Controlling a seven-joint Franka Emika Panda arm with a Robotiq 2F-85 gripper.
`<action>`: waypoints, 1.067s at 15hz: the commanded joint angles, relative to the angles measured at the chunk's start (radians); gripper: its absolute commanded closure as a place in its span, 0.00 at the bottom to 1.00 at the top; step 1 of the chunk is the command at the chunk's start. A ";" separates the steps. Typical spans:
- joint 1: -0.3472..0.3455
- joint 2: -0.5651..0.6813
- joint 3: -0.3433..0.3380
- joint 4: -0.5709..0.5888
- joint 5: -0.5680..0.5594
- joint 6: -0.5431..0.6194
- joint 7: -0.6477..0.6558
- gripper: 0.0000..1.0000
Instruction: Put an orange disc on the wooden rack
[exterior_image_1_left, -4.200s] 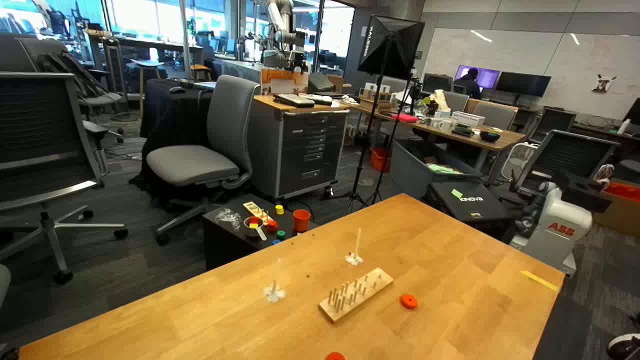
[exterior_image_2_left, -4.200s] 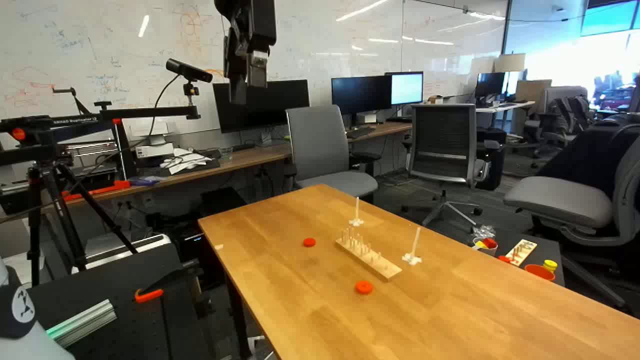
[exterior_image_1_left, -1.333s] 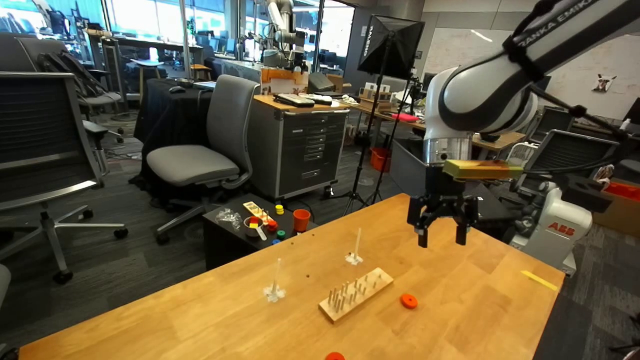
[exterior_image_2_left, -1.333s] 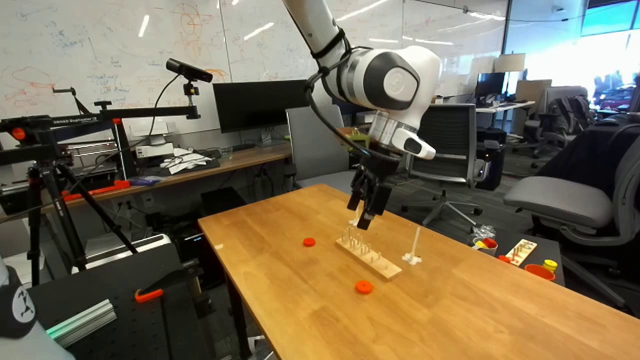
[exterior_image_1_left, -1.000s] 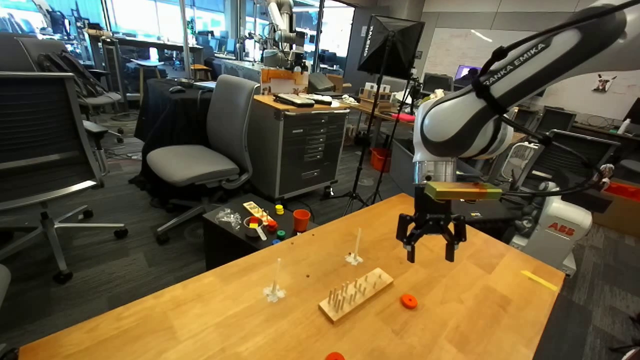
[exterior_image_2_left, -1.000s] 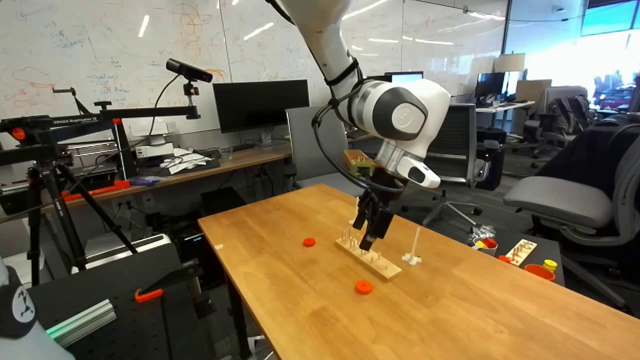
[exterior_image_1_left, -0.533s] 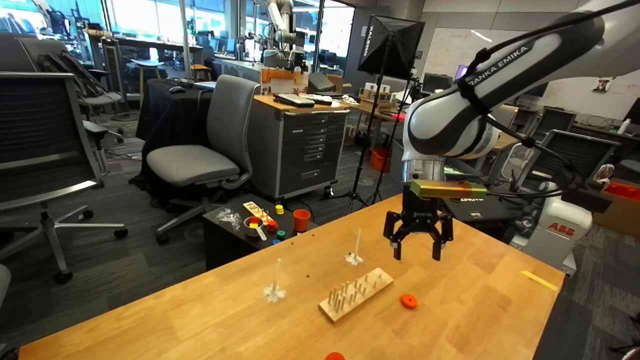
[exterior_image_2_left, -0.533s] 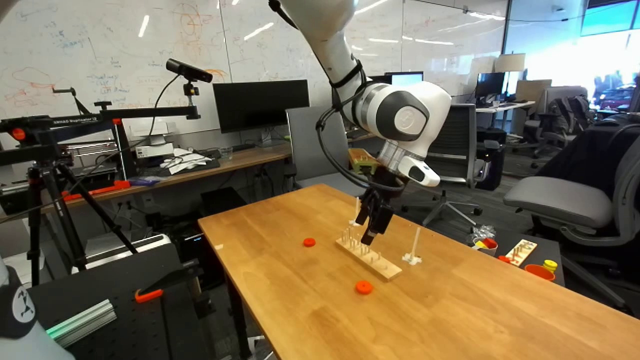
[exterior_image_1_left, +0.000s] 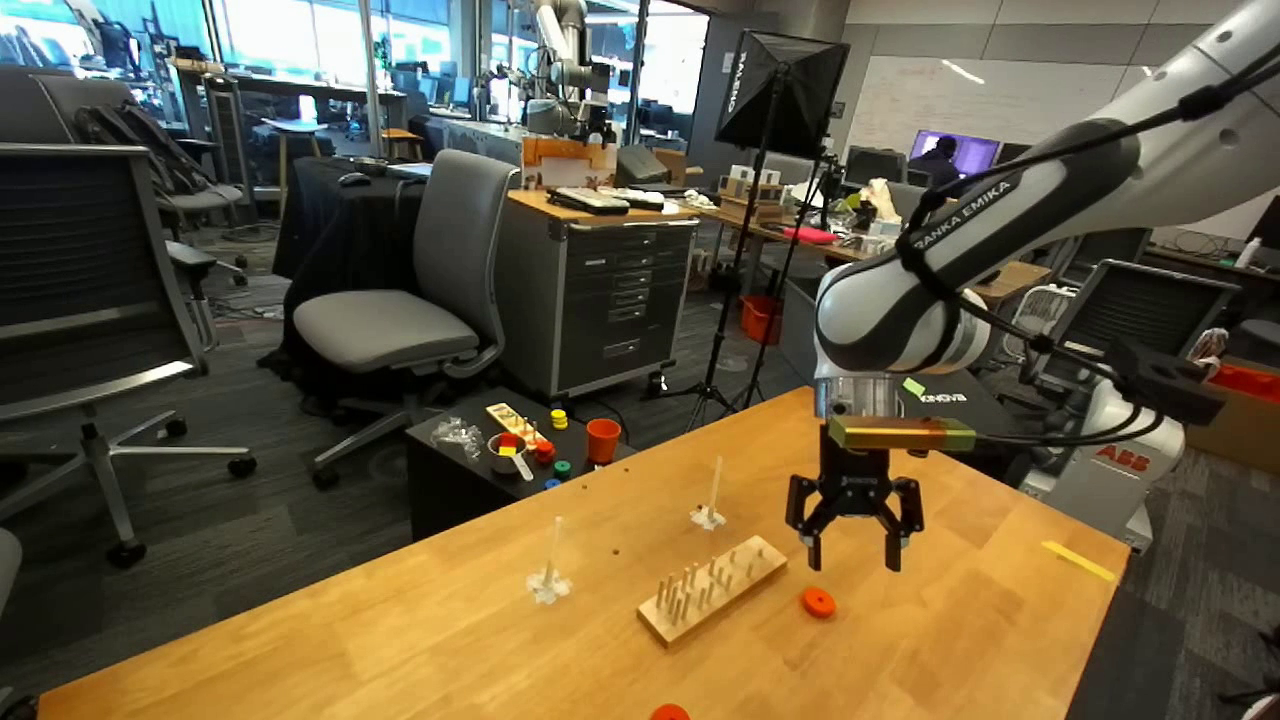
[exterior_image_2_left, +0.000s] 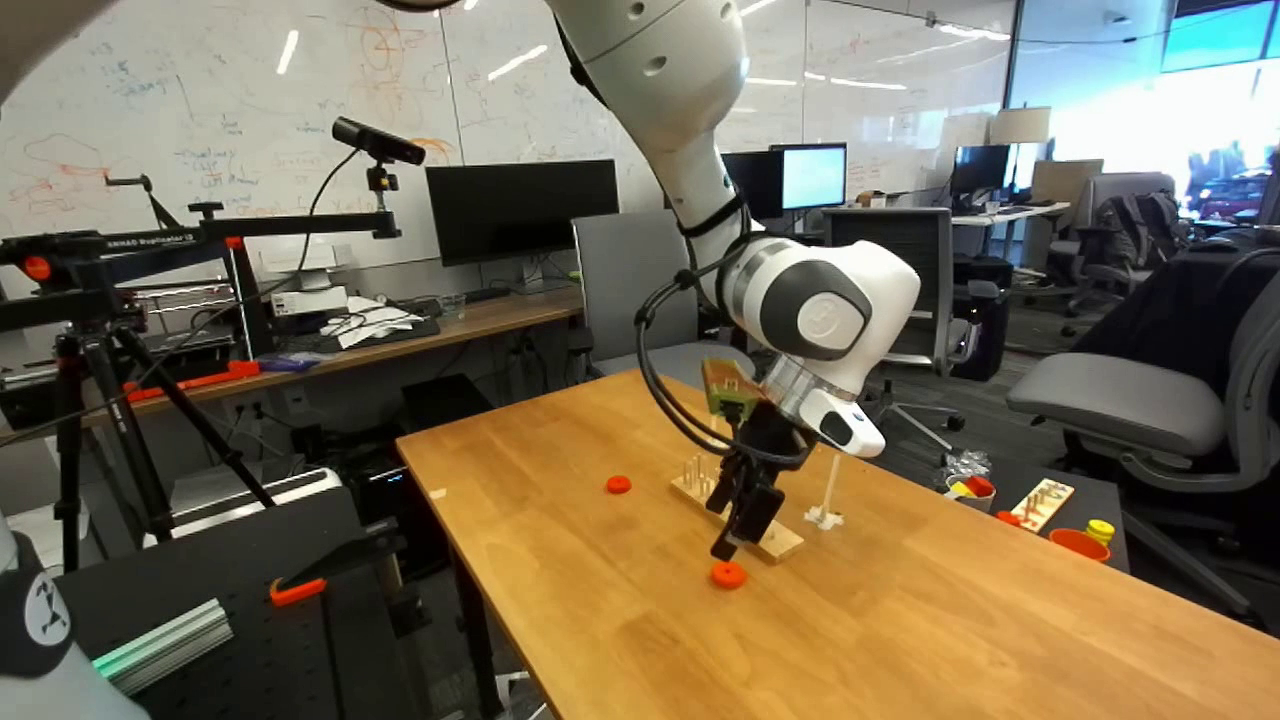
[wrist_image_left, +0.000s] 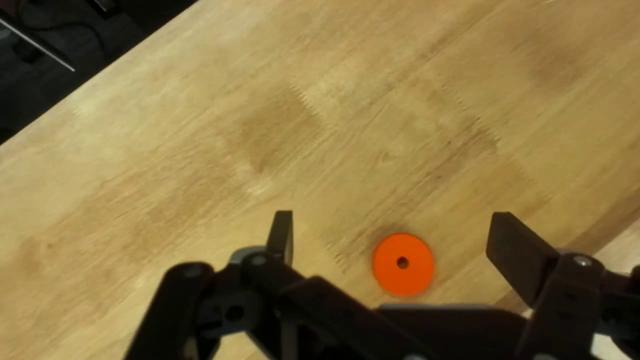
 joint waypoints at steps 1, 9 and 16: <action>-0.007 0.071 -0.011 0.074 0.032 -0.021 -0.005 0.00; -0.012 0.153 0.004 0.152 0.077 0.055 0.001 0.00; -0.025 0.189 0.012 0.182 0.119 0.041 0.001 0.00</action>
